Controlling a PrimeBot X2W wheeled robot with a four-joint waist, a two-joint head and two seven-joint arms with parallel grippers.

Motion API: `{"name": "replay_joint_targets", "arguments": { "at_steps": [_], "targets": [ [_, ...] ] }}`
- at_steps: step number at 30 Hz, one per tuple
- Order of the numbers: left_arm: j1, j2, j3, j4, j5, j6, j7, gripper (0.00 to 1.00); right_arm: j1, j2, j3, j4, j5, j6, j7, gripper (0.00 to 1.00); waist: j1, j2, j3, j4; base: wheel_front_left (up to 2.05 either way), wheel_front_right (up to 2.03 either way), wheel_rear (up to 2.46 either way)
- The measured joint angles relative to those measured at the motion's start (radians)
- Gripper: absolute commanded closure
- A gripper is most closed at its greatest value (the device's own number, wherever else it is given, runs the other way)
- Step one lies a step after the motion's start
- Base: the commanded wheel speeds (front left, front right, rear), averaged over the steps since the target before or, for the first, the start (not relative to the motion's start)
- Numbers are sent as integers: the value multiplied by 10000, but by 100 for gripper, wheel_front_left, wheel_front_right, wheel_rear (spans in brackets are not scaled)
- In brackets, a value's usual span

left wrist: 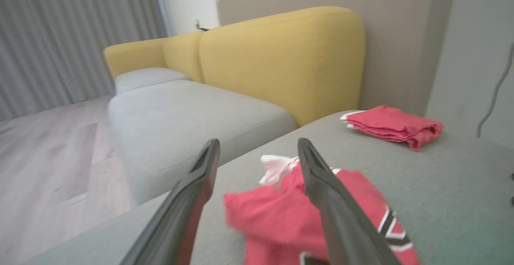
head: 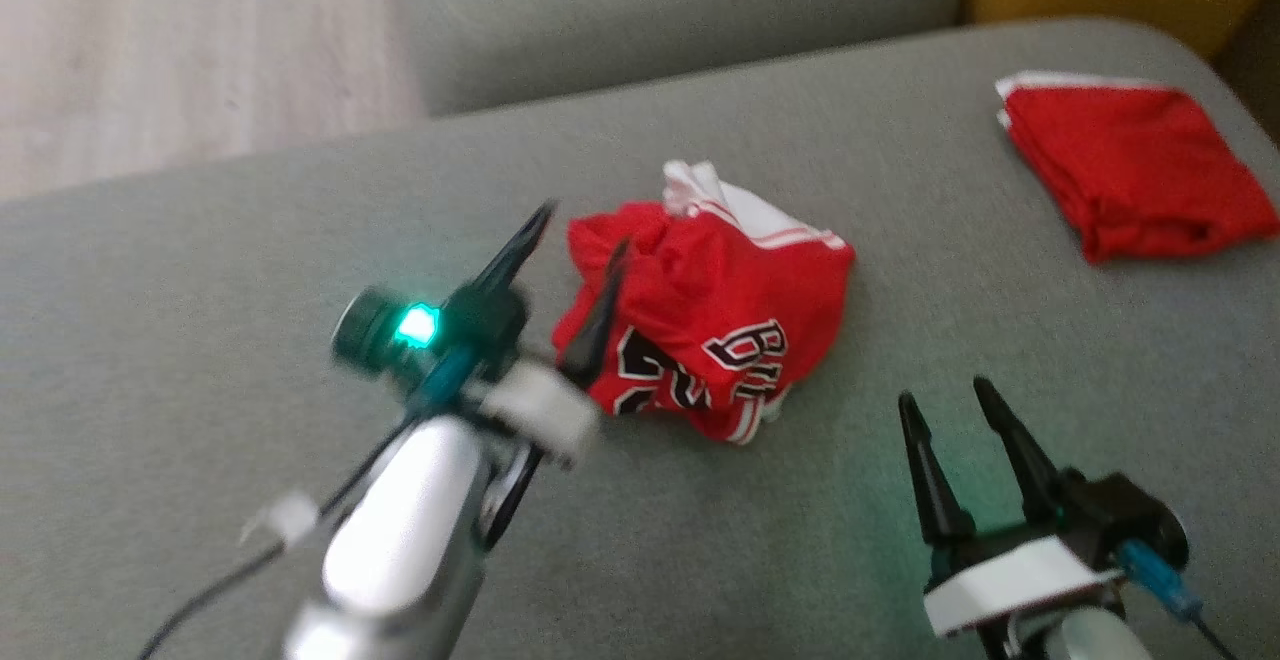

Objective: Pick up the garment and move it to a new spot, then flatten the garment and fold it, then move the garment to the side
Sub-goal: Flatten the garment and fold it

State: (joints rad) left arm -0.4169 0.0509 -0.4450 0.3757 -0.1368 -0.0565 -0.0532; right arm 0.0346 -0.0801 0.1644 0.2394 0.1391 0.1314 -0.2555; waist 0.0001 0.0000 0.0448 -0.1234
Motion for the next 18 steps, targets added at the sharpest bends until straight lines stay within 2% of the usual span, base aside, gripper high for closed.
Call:
{"name": "replay_joint_targets", "arguments": {
  "at_steps": [4,7,13,17,18],
  "targets": [
    [-1677,-40,-1331,182,-802,-48,443,0,-642,-6,265,4,2,0,0,0,3,0,718,-402,0,0,0],
    [-2522,-59,-2048,848,-1149,242,905,0,-1091,-2,430,2,10,0,0,0,2,0,1169,-776,0,0,0],
    [-3231,-73,-2778,2949,-1254,884,2021,0,-1254,12,583,31,94,0,0,0,1,0,1779,-1492,0,0,0],
    [-3374,-69,-3018,3743,-1488,895,2130,0,-1272,19,598,84,94,0,0,0,1,0,1932,-1839,0,0,0],
    [-3375,-63,-3064,3816,-1569,811,1977,62,-1275,27,606,90,94,0,0,0,0,0,1932,-1906,0,0,0]
  ]
}}
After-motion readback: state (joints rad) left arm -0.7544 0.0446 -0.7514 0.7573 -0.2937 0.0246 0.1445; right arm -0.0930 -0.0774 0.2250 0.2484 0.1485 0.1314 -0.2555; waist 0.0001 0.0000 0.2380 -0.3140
